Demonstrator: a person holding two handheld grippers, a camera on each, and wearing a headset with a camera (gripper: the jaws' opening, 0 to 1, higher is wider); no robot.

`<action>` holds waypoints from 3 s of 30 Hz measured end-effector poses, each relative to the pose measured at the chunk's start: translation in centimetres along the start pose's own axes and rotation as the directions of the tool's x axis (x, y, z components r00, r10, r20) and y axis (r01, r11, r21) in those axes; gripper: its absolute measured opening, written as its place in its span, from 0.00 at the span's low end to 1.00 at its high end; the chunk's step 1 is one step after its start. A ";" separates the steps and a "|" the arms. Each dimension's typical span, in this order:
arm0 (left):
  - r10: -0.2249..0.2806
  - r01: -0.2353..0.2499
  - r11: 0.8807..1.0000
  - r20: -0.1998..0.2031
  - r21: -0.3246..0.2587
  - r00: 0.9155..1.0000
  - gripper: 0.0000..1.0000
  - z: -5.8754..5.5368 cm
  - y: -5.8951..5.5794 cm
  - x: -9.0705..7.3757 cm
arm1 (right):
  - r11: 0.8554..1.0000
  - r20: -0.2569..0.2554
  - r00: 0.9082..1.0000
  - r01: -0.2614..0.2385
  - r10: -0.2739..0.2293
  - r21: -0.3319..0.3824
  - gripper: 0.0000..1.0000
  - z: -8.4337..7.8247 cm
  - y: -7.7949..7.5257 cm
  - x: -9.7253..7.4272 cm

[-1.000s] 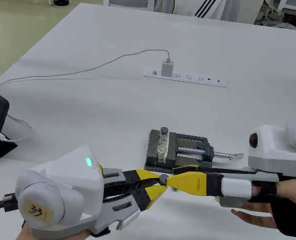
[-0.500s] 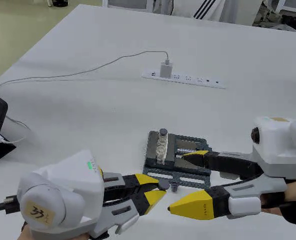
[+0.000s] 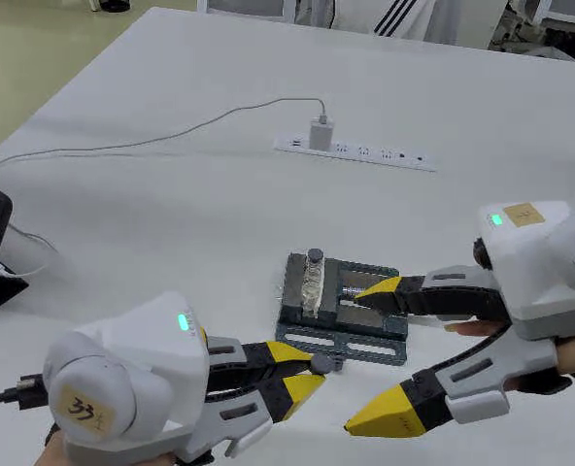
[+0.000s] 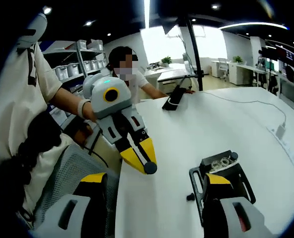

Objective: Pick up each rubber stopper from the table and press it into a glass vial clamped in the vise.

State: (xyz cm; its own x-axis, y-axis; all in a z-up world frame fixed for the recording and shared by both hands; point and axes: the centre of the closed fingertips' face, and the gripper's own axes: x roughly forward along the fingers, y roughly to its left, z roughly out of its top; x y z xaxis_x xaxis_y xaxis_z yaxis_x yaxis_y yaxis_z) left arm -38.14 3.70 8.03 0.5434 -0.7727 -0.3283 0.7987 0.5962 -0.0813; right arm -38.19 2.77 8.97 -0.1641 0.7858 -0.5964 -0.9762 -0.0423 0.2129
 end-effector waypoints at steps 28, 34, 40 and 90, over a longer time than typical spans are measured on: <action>-0.062 0.062 0.998 -0.049 0.012 0.997 0.03 -0.9 -1.5 1.1 | 0.950 -0.281 0.957 -0.147 0.067 -0.274 0.21 -1.0 1.5 1.1; -0.070 0.070 0.997 -0.048 0.010 0.996 0.03 -0.9 -1.7 1.2 | 0.944 -0.299 0.951 -0.170 0.082 -0.281 0.17 -1.3 1.8 1.2; -0.077 0.077 0.997 -0.051 0.012 0.996 0.03 -1.0 -1.8 1.2 | 0.934 -0.326 0.941 -0.192 0.088 -0.301 0.14 -1.6 2.1 1.3; -0.123 0.120 0.992 -0.107 -0.033 0.987 0.03 -1.3 -2.7 1.8 | 0.925 -0.444 0.894 -0.214 0.057 -0.314 0.08 -2.8 2.0 1.5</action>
State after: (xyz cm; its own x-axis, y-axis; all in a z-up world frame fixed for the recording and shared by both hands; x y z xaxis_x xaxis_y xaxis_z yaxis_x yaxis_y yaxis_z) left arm -39.70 1.01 6.41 0.4104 -0.8124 -0.4143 0.8493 0.5059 -0.1507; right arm -40.79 2.17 6.37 -0.2651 0.4264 -0.8648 -0.9123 -0.4013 0.0818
